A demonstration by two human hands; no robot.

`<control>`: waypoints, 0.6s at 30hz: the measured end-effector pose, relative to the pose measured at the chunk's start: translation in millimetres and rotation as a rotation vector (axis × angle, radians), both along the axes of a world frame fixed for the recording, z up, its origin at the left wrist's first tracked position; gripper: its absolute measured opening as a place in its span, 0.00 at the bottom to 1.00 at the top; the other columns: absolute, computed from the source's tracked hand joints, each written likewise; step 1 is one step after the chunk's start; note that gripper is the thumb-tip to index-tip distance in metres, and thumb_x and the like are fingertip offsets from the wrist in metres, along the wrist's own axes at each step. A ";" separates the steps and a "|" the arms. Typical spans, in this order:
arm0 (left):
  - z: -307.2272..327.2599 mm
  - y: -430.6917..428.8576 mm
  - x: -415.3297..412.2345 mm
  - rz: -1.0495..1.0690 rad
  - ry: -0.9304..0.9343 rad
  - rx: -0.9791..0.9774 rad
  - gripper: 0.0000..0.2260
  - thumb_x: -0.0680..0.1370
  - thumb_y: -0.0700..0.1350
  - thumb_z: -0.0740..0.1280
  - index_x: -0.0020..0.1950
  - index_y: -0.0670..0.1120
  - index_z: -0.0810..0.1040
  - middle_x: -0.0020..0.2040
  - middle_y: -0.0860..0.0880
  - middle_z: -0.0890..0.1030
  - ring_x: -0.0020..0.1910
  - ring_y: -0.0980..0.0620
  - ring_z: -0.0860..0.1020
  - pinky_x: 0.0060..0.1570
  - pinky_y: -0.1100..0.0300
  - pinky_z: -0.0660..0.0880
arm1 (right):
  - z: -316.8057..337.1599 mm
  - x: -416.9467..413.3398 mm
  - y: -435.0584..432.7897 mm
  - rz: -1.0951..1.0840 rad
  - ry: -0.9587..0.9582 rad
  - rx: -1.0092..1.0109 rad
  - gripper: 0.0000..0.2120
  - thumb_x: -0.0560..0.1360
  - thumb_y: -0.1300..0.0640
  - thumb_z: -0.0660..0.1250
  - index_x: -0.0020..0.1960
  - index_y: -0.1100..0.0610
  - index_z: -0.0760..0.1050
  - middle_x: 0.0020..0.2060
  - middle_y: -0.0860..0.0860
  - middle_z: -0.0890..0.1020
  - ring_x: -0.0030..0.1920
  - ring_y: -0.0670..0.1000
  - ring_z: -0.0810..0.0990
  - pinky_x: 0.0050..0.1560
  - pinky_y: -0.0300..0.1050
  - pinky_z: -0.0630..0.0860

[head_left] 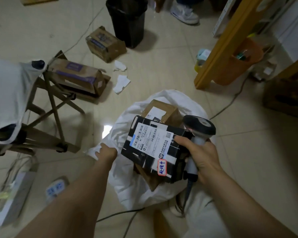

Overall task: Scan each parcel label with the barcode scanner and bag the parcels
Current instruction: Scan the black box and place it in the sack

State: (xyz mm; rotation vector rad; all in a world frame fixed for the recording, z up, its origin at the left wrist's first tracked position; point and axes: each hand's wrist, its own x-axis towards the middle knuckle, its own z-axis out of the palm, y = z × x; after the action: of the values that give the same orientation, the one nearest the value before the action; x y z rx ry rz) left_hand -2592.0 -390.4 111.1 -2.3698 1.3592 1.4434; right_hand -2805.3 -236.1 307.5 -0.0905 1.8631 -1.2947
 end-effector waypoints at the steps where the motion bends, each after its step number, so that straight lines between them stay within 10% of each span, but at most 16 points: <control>1: -36.2 -10.5 11.8 0.020 -0.002 0.026 0.27 0.74 0.45 0.59 0.73 0.40 0.64 0.70 0.36 0.67 0.70 0.35 0.64 0.70 0.43 0.62 | -1.5 -2.0 0.9 0.000 -0.007 -0.001 0.10 0.64 0.59 0.78 0.44 0.54 0.81 0.38 0.51 0.86 0.44 0.55 0.85 0.51 0.59 0.80; 5: -133.3 -28.6 44.8 0.091 0.070 0.115 0.49 0.49 0.43 0.72 0.71 0.42 0.65 0.66 0.35 0.71 0.63 0.34 0.71 0.58 0.38 0.73 | -5.3 -7.4 5.5 0.022 -0.015 -0.024 0.10 0.65 0.60 0.78 0.45 0.54 0.81 0.39 0.51 0.86 0.43 0.54 0.85 0.51 0.57 0.81; 9: 5.0 3.0 -0.6 0.003 0.112 0.116 0.07 0.72 0.32 0.69 0.49 0.34 0.75 0.51 0.37 0.75 0.49 0.42 0.76 0.52 0.52 0.73 | -7.8 -11.3 7.2 0.042 -0.003 -0.024 0.11 0.65 0.60 0.77 0.46 0.54 0.81 0.39 0.52 0.86 0.43 0.54 0.85 0.50 0.59 0.81; 11: 9.8 5.3 1.9 0.009 0.118 0.093 0.05 0.76 0.33 0.67 0.39 0.36 0.74 0.42 0.39 0.76 0.44 0.43 0.75 0.47 0.53 0.71 | -9.1 -11.3 7.7 0.030 0.001 -0.017 0.11 0.65 0.60 0.77 0.46 0.53 0.81 0.39 0.51 0.86 0.43 0.54 0.85 0.50 0.59 0.81; 18: 20.4 1.5 17.6 -0.023 0.153 0.070 0.30 0.74 0.34 0.69 0.74 0.37 0.63 0.71 0.36 0.68 0.67 0.37 0.69 0.64 0.45 0.70 | -6.5 -4.5 7.1 0.029 -0.006 -0.021 0.11 0.65 0.61 0.77 0.45 0.54 0.80 0.37 0.50 0.86 0.40 0.52 0.85 0.47 0.54 0.81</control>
State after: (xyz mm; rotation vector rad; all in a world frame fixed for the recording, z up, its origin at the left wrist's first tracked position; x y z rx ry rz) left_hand -2574.5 -388.8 131.6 -2.2346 1.3389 1.6671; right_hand -2809.8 -229.0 301.0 -0.1245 1.8369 -1.2938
